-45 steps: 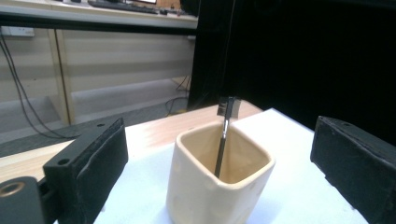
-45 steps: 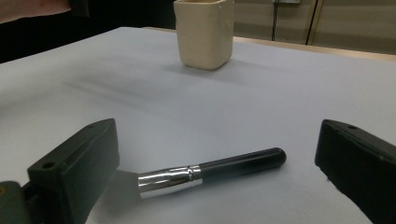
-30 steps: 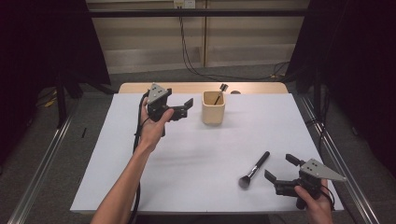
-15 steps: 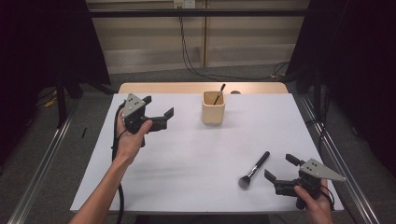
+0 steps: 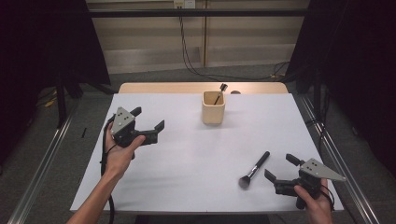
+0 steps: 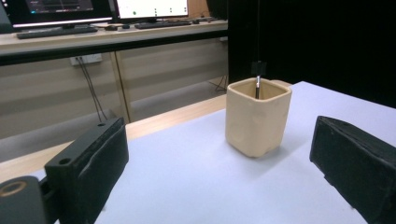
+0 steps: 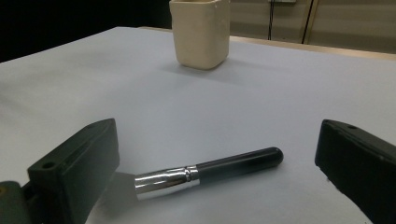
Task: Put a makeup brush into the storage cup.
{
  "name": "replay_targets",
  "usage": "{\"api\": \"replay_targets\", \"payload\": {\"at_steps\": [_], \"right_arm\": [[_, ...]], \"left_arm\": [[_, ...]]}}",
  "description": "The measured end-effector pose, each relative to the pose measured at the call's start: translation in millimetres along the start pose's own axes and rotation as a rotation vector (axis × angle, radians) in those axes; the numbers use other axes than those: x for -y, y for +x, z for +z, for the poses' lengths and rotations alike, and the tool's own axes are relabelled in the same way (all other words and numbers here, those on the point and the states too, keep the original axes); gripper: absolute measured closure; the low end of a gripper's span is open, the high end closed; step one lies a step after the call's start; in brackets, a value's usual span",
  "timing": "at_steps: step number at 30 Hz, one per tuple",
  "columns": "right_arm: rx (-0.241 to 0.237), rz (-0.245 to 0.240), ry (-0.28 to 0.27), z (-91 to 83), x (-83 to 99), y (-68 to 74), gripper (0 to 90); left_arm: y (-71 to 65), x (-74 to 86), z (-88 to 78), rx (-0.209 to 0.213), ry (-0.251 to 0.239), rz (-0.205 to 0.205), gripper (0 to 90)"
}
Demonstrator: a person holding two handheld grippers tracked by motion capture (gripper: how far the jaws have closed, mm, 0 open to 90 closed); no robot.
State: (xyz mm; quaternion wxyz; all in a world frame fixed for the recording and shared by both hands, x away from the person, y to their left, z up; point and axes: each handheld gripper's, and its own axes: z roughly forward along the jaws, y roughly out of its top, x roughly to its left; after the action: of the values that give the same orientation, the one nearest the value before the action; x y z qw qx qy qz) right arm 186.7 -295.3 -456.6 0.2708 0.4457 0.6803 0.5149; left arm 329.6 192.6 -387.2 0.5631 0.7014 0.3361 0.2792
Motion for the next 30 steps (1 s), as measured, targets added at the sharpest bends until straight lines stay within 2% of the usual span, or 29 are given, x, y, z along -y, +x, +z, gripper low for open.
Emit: {"api": "replay_targets", "payload": {"at_steps": [3, 11, 16, 20, 24, 25, 30], "right_arm": [[-0.001, -0.004, -0.001, -0.4, -0.1, 0.2, 0.0], [0.002, 0.0, -0.003, -0.2, -0.1, -0.2, 0.0], [0.006, 0.001, -0.002, -0.2, 0.0, -0.4, 0.0], [0.011, 0.003, -0.003, -0.5, -0.1, -0.3, 0.0], [0.013, -0.003, -0.007, 0.4, -1.1, -0.1, 0.0], [0.016, 0.0, -0.007, 0.7, -1.2, -0.2, 0.0], [0.016, 0.003, -0.007, 2.4, -1.4, -0.1, 0.0]], "left_arm": [[0.0, 9.2, -7.8, -0.013, 0.003, 0.002, 4.6], [4.4, 29.3, -28.5, -0.035, 0.005, -0.025, 5.0], [6.7, 37.4, -40.8, -0.041, 0.011, -0.029, 4.9], [7.1, 43.0, -49.3, -0.041, 0.011, -0.052, 4.7], [3.9, 48.4, -58.5, -0.059, 0.001, -0.074, 4.5], [3.5, 48.7, -60.1, -0.05, -0.001, -0.079, 4.4], [-2.0, 51.8, -69.8, -0.053, 0.012, -0.055, 4.1]]}}
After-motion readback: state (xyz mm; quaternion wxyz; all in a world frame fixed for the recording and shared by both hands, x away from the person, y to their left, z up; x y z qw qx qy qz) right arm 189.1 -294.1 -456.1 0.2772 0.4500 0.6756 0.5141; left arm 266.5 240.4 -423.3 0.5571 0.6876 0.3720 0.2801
